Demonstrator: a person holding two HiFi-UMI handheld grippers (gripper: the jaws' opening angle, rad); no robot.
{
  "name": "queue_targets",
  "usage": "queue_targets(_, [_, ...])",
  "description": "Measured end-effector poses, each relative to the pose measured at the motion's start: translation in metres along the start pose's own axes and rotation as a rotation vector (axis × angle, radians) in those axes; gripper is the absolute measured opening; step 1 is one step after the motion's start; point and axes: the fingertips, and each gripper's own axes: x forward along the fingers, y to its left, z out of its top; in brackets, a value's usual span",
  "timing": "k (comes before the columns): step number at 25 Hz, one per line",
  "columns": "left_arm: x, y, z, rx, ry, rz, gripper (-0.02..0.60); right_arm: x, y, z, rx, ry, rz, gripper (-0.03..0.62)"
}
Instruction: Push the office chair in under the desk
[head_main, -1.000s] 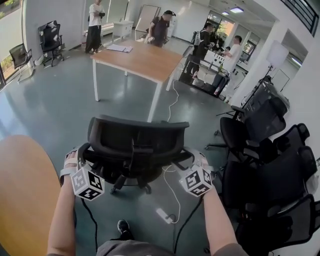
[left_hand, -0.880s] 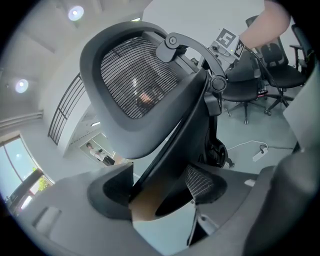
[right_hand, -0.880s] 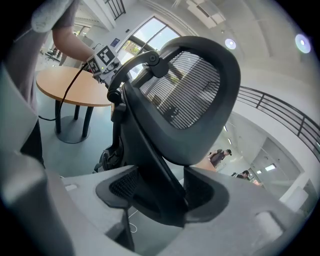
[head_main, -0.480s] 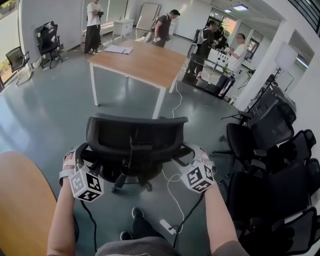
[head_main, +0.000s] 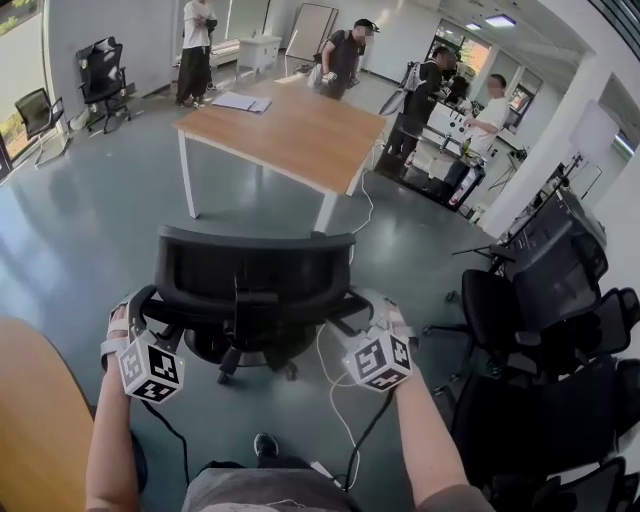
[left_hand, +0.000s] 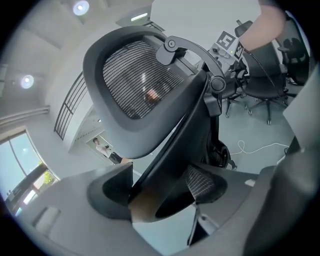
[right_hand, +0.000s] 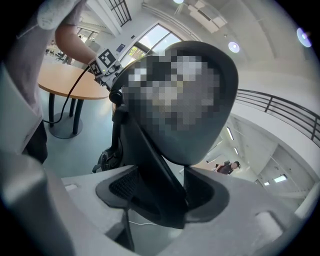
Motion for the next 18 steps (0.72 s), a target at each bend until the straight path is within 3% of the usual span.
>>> queue_targets(8, [0.054,0.036,-0.001,-0.003,0.015,0.014,0.360,0.053,-0.036,0.005,-0.005,-0.008,0.003,0.270])
queue_targets(18, [0.124,0.098,-0.017,0.031,-0.034,0.003,0.362,0.116,-0.060,0.028,0.022,0.009,-0.053,0.270])
